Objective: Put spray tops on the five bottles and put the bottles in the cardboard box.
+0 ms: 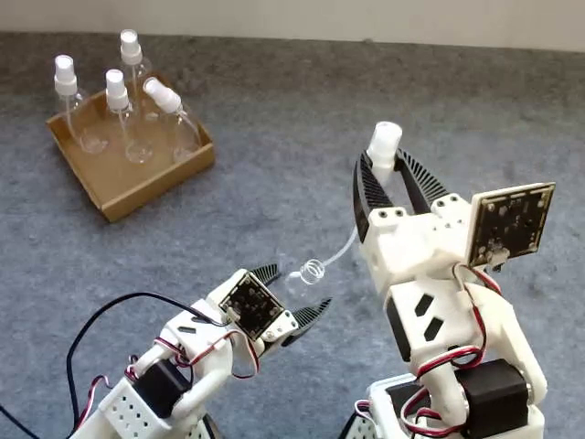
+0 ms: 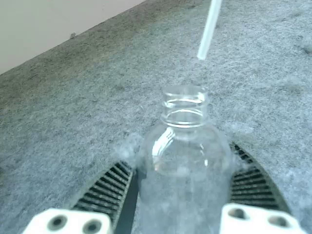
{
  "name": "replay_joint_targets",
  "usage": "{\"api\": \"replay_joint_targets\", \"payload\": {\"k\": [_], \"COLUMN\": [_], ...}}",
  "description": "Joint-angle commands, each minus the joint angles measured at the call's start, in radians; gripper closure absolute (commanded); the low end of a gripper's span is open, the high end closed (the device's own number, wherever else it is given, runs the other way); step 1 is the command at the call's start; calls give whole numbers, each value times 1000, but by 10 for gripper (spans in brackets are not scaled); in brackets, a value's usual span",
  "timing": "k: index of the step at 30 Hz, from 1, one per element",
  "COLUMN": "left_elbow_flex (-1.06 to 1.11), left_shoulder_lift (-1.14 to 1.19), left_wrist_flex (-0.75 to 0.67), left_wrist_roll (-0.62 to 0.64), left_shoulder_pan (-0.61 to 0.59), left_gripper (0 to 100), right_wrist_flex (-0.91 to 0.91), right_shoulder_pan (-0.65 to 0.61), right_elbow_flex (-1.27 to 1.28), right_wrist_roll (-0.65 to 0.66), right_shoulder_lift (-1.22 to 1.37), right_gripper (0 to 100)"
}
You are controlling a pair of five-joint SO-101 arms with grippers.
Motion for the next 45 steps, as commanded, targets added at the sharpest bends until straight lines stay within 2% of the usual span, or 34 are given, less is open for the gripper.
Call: {"api": "replay_joint_targets", "payload": {"k": [1, 18, 30, 36, 41, 45], "left_elbow_flex": [19, 19, 19, 12, 18, 18], "left_shoulder_lift": [-10, -10, -12, -12, -12, -12], "left_wrist_flex": [-18, -20, -25, -26, -89, -89], "left_wrist_roll": [9, 9, 14, 14, 15, 15], "left_shoulder_pan": [15, 13, 13, 12, -62, -73], "left_gripper": [864, 864, 864, 864, 864, 864], "right_wrist_flex": [-53, -142, -101, -47, 19, 36], "right_shoulder_pan": [-10, -12, -154, -163, -165, -203], "right_elbow_flex": [-7, 263, 456, 549, 611, 634], "right_wrist_roll": [6, 6, 6, 12, 14, 20], "right_shoulder_lift": [4, -84, -255, -371, -426, -435], "right_gripper": [994, 994, 989, 988, 988, 973]}}
